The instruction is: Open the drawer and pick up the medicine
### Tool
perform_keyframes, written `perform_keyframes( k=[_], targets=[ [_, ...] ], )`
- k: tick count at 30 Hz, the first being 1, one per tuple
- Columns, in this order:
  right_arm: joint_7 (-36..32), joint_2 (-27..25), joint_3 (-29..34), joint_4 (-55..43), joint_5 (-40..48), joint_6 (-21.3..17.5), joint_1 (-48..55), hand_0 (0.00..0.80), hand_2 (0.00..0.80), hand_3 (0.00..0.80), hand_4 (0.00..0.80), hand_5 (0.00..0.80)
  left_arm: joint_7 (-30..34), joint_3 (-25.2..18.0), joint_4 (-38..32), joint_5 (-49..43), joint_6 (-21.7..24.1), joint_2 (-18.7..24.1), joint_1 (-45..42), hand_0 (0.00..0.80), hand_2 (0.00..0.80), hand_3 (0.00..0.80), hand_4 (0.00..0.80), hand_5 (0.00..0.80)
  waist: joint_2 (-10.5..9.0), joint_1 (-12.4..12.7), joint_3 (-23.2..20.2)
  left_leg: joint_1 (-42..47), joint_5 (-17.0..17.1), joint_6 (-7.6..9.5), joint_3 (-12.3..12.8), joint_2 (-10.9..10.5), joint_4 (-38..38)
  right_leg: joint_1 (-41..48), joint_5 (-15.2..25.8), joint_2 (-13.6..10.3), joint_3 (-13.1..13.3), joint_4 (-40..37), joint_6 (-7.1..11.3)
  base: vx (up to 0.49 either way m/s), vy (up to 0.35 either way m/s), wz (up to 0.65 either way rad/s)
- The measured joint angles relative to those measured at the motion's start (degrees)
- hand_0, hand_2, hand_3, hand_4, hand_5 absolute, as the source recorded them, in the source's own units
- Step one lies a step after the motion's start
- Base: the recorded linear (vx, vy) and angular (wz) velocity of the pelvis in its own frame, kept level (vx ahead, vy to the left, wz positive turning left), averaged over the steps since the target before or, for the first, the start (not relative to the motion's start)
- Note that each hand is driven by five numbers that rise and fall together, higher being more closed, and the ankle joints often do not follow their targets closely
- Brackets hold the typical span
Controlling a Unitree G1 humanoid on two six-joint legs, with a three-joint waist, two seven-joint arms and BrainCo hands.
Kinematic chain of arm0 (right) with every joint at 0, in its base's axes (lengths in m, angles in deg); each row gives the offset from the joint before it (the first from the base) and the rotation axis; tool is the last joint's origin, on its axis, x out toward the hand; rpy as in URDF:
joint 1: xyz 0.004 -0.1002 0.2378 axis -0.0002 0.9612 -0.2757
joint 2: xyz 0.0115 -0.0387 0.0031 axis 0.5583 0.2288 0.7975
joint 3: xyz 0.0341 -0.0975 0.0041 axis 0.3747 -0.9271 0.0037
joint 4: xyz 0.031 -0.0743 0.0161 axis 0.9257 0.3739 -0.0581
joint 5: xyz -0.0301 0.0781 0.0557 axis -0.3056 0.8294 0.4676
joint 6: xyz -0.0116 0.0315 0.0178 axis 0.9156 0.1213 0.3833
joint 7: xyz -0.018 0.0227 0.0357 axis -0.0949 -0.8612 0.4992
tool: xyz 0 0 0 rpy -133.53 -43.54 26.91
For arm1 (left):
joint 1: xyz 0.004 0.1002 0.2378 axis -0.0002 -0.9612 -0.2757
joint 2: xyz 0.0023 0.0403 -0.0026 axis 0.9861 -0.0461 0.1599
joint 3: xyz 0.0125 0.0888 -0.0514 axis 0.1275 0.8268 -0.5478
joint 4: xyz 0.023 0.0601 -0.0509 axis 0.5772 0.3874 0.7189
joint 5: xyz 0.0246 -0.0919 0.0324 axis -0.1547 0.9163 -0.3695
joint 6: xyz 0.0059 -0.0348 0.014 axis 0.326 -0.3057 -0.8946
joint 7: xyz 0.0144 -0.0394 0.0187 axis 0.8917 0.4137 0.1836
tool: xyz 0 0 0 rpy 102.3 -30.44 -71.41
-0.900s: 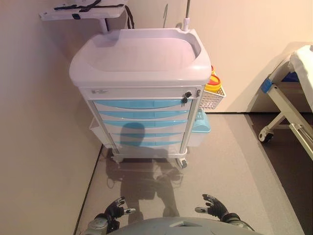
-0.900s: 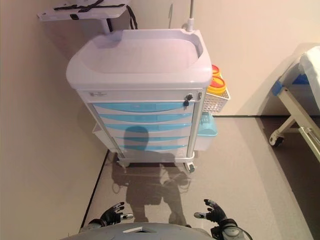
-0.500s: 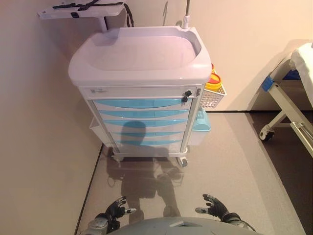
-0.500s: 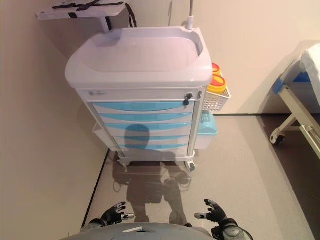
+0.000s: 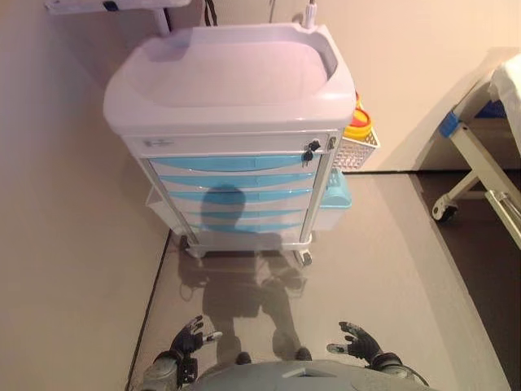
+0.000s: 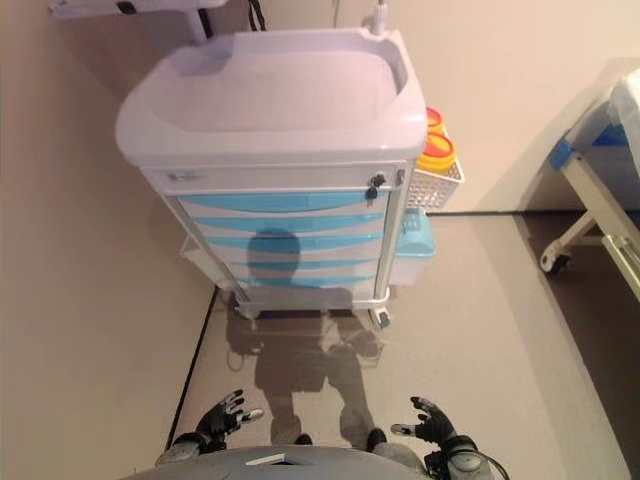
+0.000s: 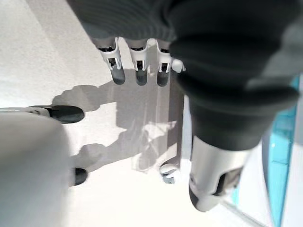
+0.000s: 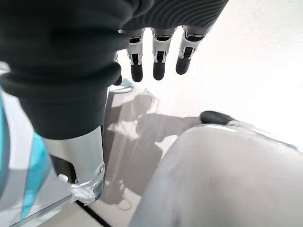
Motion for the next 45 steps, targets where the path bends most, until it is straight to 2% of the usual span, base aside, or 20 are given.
perform_keyframes(
  k=[4,6,9,14,19,24,28,30,34,36,39,45],
  targets=[
    [3.05,-2.26,-0.50,-1.10,0.01,-1.32,-4.43,0.000,0.000,0.000,0.000,0.000,0.29,0.10,-4.23,8.25,4.25,0.56,5.65,0.000,0.000,0.000,0.000,0.000,0.48,-0.34,5.23,-8.14,-0.14,0.12,0.41,-0.75,5.16,-9.25,-0.25,-0.55,0.95,6.48,-0.09,-0.101,0.067,-0.14],
    [4.12,-3.33,-0.53,-1.65,0.07,-1.45,-6.65,0.000,0.000,0.000,0.000,0.000,0.20,-0.08,-6.96,11.63,5.56,0.59,8.40,0.000,0.000,0.000,0.000,0.000,0.30,-0.34,7.46,-10.43,-0.19,0.20,1.52,-0.99,7.11,-12.43,-0.36,-0.53,1.83,9.32,-0.11,-0.097,0.049,-0.23],
    [5.34,-4.02,-1.13,-5.36,0.58,-1.85,-8.36,0.000,0.000,0.000,0.000,0.000,0.21,-0.34,-12.05,16.34,6.99,2.22,11.34,0.000,0.000,0.000,0.000,0.000,-1.55,-0.44,9.69,-15.38,-1.99,0.05,2.90,-1.85,11.48,-18.93,-1.59,-0.37,4.38,14.21,-0.09,-0.094,0.043,-0.39],
    [5.82,-4.14,-1.78,-9.98,0.78,-0.53,-8.52,0.000,0.000,0.000,0.000,0.000,0.79,-2.49,-16.98,26.99,7.81,3.25,15.65,0.000,0.000,0.000,0.000,0.000,-4.37,-1.80,12.31,-24.12,-5.15,0.46,2.86,-2.89,20.10,-27.42,-1.28,0.32,7.60,18.91,0.29,-0.046,0.059,-0.40],
    [6.23,-4.97,-4.03,-12.23,1.61,0.28,-8.61,0.000,0.000,0.000,0.000,0.000,6.94,-5.77,-20.79,43.35,7.82,5.03,22.39,0.000,0.000,0.000,0.000,0.000,-6.23,-3.39,14.69,-31.10,-9.50,1.06,2.72,-2.50,29.86,-32.31,-0.11,2.21,10.10,21.45,1.11,-0.022,-0.008,-0.40],
    [6.13,-4.85,-5.83,-12.87,2.88,0.40,-8.41,0.000,0.000,0.000,0.000,0.000,10.54,-9.43,-21.50,53.99,7.73,9.12,31.16,0.000,0.000,0.000,0.000,0.000,-8.75,-5.09,16.73,-33.81,-12.43,1.56,3.12,-0.92,35.89,-32.99,0.40,3.73,11.11,22.03,1.61,0.039,-0.047,-0.23],
    [6.22,-4.35,-7.45,-14.77,2.95,0.25,-7.74,0.000,0.000,0.000,0.000,0.000,9.59,-9.73,-21.63,55.03,7.70,14.75,36.45,0.000,0.000,0.000,0.000,0.000,-10.95,-5.73,17.70,-34.38,-13.58,1.63,3.00,-0.77,38.19,-32.86,0.55,4.29,11.31,22.19,1.83,0.097,-0.070,-0.08],
    [6.24,-3.88,-7.99,-14.93,2.96,0.25,-7.47,0.000,0.000,0.000,0.000,0.000,7.92,-10.13,-21.56,55.01,7.15,16.97,38.83,0.000,0.000,0.000,0.000,0.000,-11.59,-5.88,17.62,-34.37,-14.09,1.73,2.78,-0.73,39.02,-32.59,0.57,4.60,11.45,22.35,1.81,0.123,-0.065,-0.06],
    [6.28,-3.54,-9.26,-16.36,2.97,-0.08,-6.10,0.000,0.000,0.000,0.000,0.000,5.24,-10.00,-20.78,57.33,3.16,19.40,40.69,0.000,0.000,0.000,0.000,0.000,-12.03,-6.21,17.42,-34.16,-15.68,1.95,1.34,-0.75,41.67,-31.44,0.39,5.38,11.68,23.10,2.02,0.156,-0.092,-0.06],
    [6.35,-2.65,-9.80,-16.13,3.26,-0.46,-5.69,0.000,0.000,0.000,0.000,0.000,5.27,-9.44,-20.73,59.71,1.33,20.41,41.11,0.000,0.000,0.000,0.000,0.000,-13.25,-6.22,17.62,-33.18,-15.77,2.04,1.33,-0.80,41.85,-30.39,0.38,5.32,11.74,23.08,2.05,0.158,-0.087,0.00],
    [6.58,-1.39,-10.24,-15.99,5.01,-1.05,-4.22,0.000,0.000,0.000,0.000,0.000,6.19,-9.07,-20.73,66.46,-1.53,20.77,41.39,0.000,0.000,0.000,0.000,0.000,-15.09,-6.18,17.35,-31.69,-15.92,2.20,1.09,-0.78,41.91,-28.59,0.22,5.18,11.61,22.49,2.30,0.143,-0.087,0.04],
    [6.60,-1.10,-10.36,-15.92,5.32,-1.47,-2.89,0.000,0.000,0.000,0.000,0.000,10.12,-8.99,-21.07,74.87,-6.22,19.56,40.81,0.000,0.000,0.000,0.000,0.000,-15.51,-5.58,17.36,-30.13,-16.10,2.94,0.30,-0.96,41.59,-25.72,0.92,4.95,11.71,20.64,2.88,0.130,-0.062,0.07]
  ],
)
